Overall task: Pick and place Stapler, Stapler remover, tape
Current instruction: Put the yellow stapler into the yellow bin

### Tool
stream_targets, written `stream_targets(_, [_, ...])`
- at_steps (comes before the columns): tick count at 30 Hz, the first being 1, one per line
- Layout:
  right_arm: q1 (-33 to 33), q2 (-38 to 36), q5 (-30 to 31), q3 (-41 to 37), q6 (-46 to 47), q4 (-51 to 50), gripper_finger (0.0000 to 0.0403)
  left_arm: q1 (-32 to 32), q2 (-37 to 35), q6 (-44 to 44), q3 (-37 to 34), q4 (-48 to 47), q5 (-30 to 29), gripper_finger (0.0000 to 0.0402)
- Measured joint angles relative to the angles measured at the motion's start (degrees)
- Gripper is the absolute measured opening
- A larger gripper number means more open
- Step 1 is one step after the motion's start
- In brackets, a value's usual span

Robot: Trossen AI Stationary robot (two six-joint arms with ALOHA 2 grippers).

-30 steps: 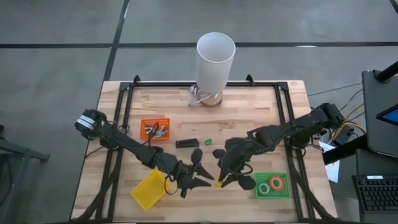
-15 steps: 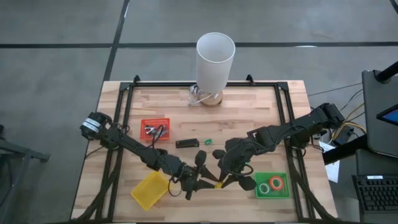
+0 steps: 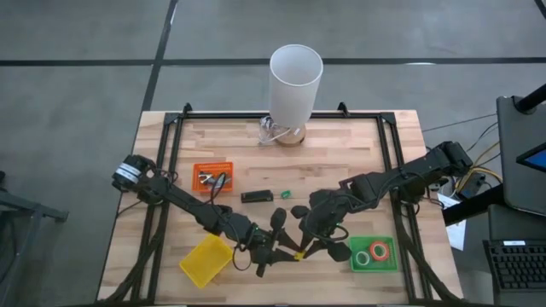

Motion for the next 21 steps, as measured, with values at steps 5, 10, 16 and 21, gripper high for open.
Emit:
stream_targets(5, [0.01, 0.0, 0.11, 0.0, -0.02, 0.1, 0.0072, 0.0, 0.18, -0.11, 0.0, 0.29, 0.47, 0.0133])
stream_targets(10, [0.02, 0.0, 0.13, -0.07, -0.01, 0.69, 0.0082, 0.05, 0.19, -0.37, 0.0, 0.62, 0.44, 0.0118])
stream_targets(16, [0.02, 0.0, 0.11, -0.17, -0.24, 0.88, 0.0072, 0.17, 0.19, -0.61, 0.0, 0.64, 0.29, 0.0077])
stream_targets(21, [0.15, 0.02, 0.13, -0.28, 1.34, 0.92, 0.0079, 0.17, 0.17, -2.88, -0.02, 0.52, 0.28, 0.0081])
